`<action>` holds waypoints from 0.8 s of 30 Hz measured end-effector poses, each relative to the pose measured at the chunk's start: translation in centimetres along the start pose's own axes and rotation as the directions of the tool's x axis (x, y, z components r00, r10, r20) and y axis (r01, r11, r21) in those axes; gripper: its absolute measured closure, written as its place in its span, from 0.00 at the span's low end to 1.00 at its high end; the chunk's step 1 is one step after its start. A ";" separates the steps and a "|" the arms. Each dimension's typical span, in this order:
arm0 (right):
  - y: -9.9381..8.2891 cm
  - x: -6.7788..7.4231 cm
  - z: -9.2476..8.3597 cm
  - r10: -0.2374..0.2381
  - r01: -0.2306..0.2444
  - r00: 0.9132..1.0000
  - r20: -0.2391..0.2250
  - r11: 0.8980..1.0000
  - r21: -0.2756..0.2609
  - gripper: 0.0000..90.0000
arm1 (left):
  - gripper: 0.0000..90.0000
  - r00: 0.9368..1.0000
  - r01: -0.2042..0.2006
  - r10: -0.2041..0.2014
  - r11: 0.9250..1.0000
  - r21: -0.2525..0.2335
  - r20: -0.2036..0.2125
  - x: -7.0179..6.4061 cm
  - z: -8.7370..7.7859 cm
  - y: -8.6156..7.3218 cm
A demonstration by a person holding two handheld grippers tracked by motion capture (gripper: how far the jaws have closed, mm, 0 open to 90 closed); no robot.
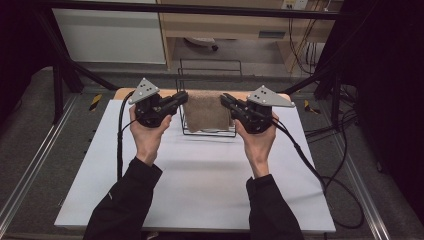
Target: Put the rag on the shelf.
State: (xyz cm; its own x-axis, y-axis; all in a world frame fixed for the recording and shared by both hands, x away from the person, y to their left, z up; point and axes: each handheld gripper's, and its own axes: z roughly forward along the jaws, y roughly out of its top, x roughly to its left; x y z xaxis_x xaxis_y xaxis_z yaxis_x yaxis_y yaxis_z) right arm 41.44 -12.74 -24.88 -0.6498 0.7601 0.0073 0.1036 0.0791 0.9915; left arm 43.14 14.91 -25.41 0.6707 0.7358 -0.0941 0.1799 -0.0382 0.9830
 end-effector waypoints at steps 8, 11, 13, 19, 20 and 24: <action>1.0 -0.3 0.2 0.000 0.001 1.000 0.018 1.000 -0.021 0.95 | 0.95 1.000 -0.007 0.007 1.000 -0.026 -0.006 0.2 0.5 1.3; 1.5 -0.5 0.2 -0.002 0.002 1.000 0.025 0.999 -0.035 0.95 | 0.95 1.000 -0.009 0.009 0.999 -0.040 -0.001 0.2 0.6 1.9; 1.8 -0.6 0.2 -0.002 0.003 1.000 0.027 0.999 -0.041 0.95 | 0.95 1.000 -0.011 0.011 0.999 -0.047 0.001 0.3 0.8 2.3; 2.9 -0.9 0.2 -0.010 0.012 0.999 0.037 0.998 -0.057 0.95 | 0.95 1.000 -0.019 0.019 0.998 -0.064 -0.003 0.3 1.1 3.4; 3.0 -0.9 0.2 -0.012 0.014 0.999 0.039 0.998 -0.059 0.95 | 0.95 1.000 -0.023 0.023 0.998 -0.067 -0.002 0.3 1.1 3.6; 3.8 -1.0 0.1 -0.018 0.021 0.999 0.045 0.998 -0.065 0.95 | 0.95 0.999 -0.032 0.032 0.996 -0.078 -0.004 0.2 1.2 4.3</action>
State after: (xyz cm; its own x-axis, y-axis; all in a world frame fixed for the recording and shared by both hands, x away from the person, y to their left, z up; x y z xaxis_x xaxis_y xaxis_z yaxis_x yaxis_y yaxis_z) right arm 42.62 -13.14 -21.16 -0.6173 0.7866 -0.0165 0.0411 0.0532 0.9977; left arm 44.92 14.11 -21.43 0.6731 0.7369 -0.0619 0.1011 -0.0088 0.9948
